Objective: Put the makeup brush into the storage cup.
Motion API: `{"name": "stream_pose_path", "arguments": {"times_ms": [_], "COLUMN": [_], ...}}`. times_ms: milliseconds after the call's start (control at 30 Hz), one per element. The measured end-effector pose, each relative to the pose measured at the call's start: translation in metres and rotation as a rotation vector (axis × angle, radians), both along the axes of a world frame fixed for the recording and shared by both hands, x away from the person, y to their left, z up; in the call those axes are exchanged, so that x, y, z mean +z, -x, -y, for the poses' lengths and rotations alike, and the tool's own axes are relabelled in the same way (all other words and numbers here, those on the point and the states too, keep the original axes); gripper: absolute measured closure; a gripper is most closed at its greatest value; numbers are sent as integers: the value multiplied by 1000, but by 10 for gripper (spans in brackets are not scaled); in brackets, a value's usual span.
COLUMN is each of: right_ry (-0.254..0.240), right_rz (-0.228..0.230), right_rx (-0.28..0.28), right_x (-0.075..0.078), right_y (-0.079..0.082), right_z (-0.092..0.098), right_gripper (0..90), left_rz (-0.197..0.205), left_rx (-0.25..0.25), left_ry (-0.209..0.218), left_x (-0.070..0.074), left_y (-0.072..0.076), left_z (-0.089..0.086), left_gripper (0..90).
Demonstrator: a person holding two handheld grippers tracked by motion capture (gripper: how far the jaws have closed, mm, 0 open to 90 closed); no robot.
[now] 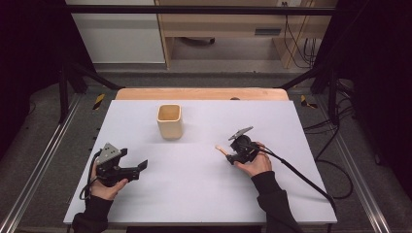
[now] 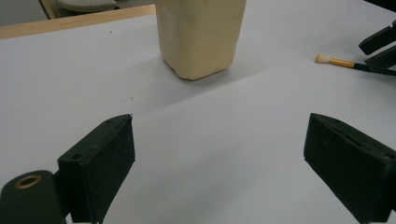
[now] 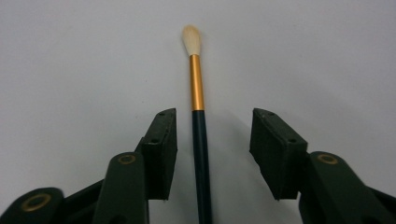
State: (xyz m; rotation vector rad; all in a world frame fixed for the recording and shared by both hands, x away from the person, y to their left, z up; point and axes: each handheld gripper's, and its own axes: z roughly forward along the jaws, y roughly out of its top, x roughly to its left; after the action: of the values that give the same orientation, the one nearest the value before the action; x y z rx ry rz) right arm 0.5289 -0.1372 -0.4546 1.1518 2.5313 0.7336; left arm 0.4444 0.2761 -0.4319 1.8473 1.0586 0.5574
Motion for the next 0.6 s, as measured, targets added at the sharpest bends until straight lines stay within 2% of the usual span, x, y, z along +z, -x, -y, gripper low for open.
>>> {"name": "stream_pose_path", "arguments": {"times_ms": [100,133,200,233,300,600], "right_ry": [-5,11,15,16,22,5], "right_rz": [-17,-20,-16,-34,-32,-50], "right_rx": [-8,-1,4,-1,13,8], "right_x": [-1,-1,-2,-3,-4,-4], "right_y": [-1,-2,-3,-3,-3,-3], "right_z": [-1,-1,0,-1,-1,-1], "right_gripper": [578,615,634,670,693,800], "left_rz": [1,0,1,1,0,-2], "left_rx": [0,-1,0,-1,-1,-2], "left_ry": [-1,-1,-2,-3,-4,-7], "left_x": [0,0,0,-1,-1,-1], "left_y": [0,0,0,0,0,0], "left_z": [0,1,1,1,1,1], "left_gripper": [83,83,83,83,83,85]}}
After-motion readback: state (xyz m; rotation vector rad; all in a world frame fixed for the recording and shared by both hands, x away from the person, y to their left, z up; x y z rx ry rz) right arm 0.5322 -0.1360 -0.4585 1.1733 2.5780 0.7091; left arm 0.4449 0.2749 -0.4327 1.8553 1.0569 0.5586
